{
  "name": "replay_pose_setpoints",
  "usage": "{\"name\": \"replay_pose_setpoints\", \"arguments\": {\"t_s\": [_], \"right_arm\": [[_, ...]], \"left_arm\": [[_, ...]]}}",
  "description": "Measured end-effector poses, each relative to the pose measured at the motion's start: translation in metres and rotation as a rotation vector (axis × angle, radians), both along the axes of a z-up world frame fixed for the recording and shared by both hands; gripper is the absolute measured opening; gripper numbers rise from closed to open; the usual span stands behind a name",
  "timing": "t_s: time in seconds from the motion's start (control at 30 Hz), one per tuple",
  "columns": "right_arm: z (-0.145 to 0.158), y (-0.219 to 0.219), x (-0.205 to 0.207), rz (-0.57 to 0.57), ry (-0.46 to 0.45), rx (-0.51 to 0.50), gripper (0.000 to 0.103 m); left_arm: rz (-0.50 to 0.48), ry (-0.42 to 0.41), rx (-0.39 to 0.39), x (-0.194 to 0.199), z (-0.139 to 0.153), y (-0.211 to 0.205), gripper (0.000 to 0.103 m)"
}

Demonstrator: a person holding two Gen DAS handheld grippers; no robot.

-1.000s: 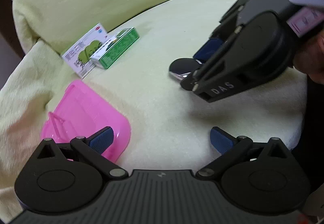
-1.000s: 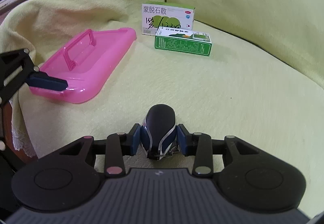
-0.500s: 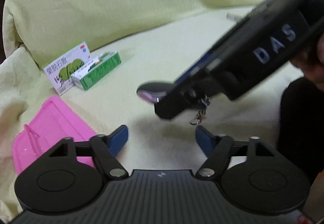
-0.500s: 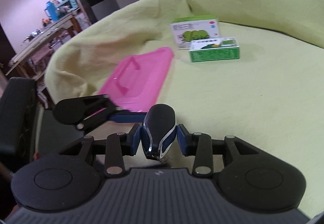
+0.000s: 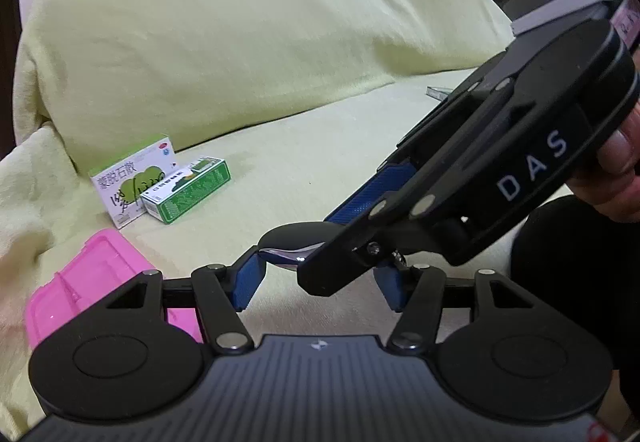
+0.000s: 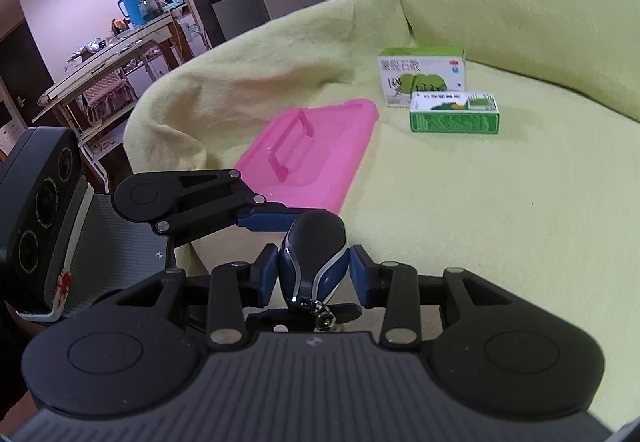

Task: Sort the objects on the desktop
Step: 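Carry the black key fob with the right tool over the pink tub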

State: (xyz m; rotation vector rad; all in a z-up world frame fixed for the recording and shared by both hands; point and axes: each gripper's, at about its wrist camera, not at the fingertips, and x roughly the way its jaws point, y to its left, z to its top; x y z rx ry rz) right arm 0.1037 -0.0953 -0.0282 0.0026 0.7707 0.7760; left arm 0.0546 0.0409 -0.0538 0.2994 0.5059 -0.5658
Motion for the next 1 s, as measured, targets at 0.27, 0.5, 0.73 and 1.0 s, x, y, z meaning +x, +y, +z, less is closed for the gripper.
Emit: {"name": "replay_pose_setpoints", "arguments": {"t_s": [0.27,0.5,0.73,1.0], "right_arm": [[0.014,0.006,-0.021,0.022,-0.071,-0.002,0.034],[0.021,0.008,-0.03,0.032,-0.097,0.002,0.034],[0.029,0.014,-0.036,0.04,-0.12,0.003,0.034],[0.038,0.044,-0.058,0.123,-0.142,0.013,0.034]], "left_arm": [[0.062,0.045,-0.105,-0.012,0.016,0.019,0.05],[0.086,0.033,-0.129,-0.021,0.022,0.024,0.05],[0.104,0.008,-0.145,-0.028,0.026,0.028,0.05],[0.164,-0.024,-0.137,-0.053,0.038,0.048,0.05]]}}
